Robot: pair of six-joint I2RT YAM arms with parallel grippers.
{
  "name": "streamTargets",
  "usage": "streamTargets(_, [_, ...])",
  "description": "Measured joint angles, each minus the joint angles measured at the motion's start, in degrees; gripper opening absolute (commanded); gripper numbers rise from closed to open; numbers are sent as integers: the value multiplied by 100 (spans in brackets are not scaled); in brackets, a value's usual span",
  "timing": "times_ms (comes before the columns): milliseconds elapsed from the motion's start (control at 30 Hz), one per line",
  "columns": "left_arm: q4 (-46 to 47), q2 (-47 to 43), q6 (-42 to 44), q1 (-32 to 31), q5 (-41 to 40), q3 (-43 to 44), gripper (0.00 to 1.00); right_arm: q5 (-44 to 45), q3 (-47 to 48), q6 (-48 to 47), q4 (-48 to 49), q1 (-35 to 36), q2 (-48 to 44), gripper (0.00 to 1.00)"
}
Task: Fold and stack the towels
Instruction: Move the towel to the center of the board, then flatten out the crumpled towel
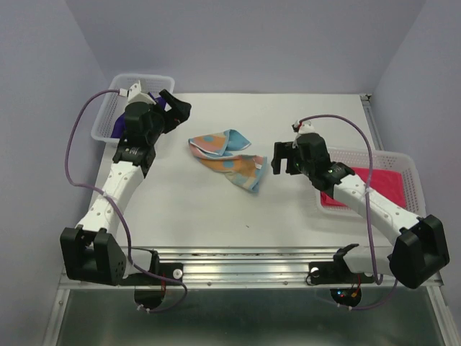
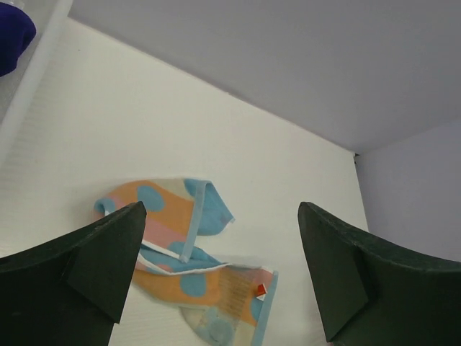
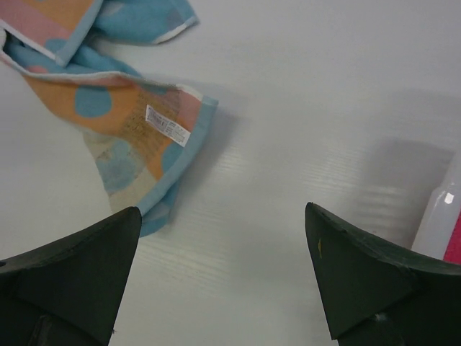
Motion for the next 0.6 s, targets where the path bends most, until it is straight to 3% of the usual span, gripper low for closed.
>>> streamTargets(233, [162, -960, -133, -282, 26, -1311, 99, -249, 671, 98, 33, 35, 1178, 100])
streamTargets(533, [87, -916, -310, -1482, 81, -2796, 99, -328, 2052, 461, 33, -74, 3117, 100])
streamTargets(600, [92, -925, -332, -1659, 26, -2907, 99, -549, 2052, 501, 57, -195, 3294, 92])
